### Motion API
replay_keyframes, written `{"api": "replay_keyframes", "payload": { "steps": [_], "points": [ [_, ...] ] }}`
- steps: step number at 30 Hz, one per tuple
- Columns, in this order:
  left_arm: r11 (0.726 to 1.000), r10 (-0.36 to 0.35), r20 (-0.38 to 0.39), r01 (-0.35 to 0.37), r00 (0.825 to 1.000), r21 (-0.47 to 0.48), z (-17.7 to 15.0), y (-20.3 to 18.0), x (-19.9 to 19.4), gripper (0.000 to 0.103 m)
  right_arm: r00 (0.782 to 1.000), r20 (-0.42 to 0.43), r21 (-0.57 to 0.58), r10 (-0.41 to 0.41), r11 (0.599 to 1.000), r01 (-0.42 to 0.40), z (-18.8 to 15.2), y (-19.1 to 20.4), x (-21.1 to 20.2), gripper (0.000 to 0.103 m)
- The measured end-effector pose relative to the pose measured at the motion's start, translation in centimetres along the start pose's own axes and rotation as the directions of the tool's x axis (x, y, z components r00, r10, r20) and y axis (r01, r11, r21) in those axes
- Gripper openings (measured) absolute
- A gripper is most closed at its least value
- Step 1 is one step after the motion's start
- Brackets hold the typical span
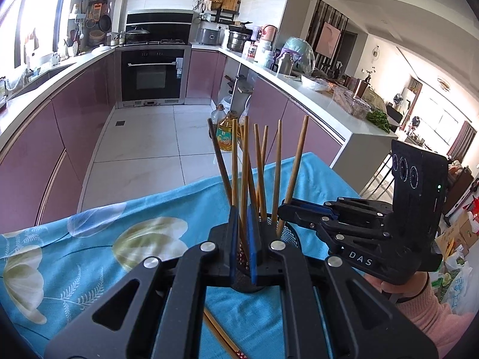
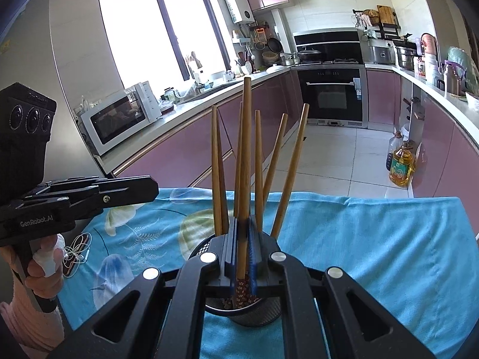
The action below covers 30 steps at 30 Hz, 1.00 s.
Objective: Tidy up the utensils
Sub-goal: 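Lower the chopsticks into the mesh cup and open both tools, then move both open tools back to the last two chopsticks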
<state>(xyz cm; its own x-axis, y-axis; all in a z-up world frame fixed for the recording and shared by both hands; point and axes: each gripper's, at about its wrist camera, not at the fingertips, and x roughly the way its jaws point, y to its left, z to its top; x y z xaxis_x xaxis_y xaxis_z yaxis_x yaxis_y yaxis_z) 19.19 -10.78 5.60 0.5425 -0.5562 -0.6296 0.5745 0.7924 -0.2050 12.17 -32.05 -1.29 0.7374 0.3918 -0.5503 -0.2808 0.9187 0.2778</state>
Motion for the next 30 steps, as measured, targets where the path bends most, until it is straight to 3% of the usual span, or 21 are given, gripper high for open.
{"api": "replay_keyframes", "payload": {
  "steps": [10, 15, 22, 27, 30],
  "points": [
    [1.000, 0.002, -0.004, -0.002, 1.000, -0.018, -1.6, 0.5, 1.7, 0.007, 1.000, -0.003, 0.021, -0.008, 1.000, 0.008, 0.0, -0.4, 0.3, 0.009],
    [0.999, 0.014, 0.005, -0.014, 1.000, -0.032, -2.7, 0.7, 2.0, 0.020, 1.000, 0.003, 0.024, -0.006, 1.000, 0.006, -0.3, -0.3, 0.1, 0.010],
    [0.997, 0.069, 0.057, -0.067, 0.996, -0.036, -4.4, 1.2, 0.8, 0.040, 1.000, 0.029, 0.013, 0.008, 1.000, -0.008, -0.9, 0.4, -1.1, 0.021],
    [0.992, 0.119, 0.077, -0.116, 0.990, -0.041, -5.8, 1.6, -0.5, 0.051, 0.997, 0.043, -0.037, 0.057, 0.998, -0.055, -2.0, 2.2, -2.8, 0.028],
    [0.988, 0.155, 0.067, -0.153, 0.986, -0.038, -7.3, 2.1, -0.9, 0.060, 0.995, 0.038, -0.081, 0.097, 0.992, -0.093, -3.2, 3.4, -3.7, 0.037]
  ]
}}
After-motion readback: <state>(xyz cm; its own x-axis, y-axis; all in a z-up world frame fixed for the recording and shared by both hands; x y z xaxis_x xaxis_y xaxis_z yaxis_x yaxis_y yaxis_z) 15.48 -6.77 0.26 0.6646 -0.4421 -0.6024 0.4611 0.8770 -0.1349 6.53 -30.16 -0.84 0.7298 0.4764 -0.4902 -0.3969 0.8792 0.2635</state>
